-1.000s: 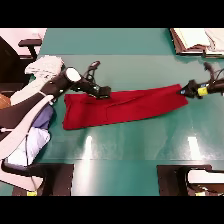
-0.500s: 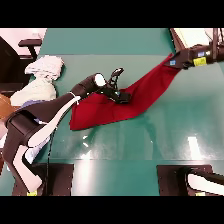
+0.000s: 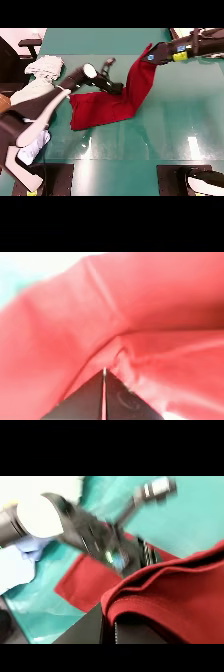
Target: Fold the shirts.
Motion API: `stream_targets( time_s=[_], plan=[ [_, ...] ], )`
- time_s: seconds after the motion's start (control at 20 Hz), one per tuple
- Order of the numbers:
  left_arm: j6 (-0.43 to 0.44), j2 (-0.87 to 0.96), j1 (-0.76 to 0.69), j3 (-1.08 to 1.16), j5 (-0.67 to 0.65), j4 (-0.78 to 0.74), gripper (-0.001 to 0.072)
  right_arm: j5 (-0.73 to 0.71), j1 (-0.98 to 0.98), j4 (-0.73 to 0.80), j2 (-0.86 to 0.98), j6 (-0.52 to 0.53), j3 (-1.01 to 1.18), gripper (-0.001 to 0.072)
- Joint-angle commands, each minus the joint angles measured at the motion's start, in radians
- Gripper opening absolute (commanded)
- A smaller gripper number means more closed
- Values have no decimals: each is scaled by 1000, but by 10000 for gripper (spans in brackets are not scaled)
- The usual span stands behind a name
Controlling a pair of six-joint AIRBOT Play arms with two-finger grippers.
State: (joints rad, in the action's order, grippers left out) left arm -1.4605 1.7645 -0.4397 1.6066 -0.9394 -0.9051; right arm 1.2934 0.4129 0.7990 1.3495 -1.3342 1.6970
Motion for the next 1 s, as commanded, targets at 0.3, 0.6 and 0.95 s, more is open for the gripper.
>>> stream_targets(
  time_s=[0.3,0.6,0.95],
  plan=[
    [2,-485,475,2,-136,-260,25,-365,489,-178,315,225,5,602],
    [17,-558,571,0,-219,-270,25,-163,349,97,264,92,-68,509],
    [27,-558,568,0,-242,-233,25,-140,-93,70,151,-27,-492,669]
  ],
)
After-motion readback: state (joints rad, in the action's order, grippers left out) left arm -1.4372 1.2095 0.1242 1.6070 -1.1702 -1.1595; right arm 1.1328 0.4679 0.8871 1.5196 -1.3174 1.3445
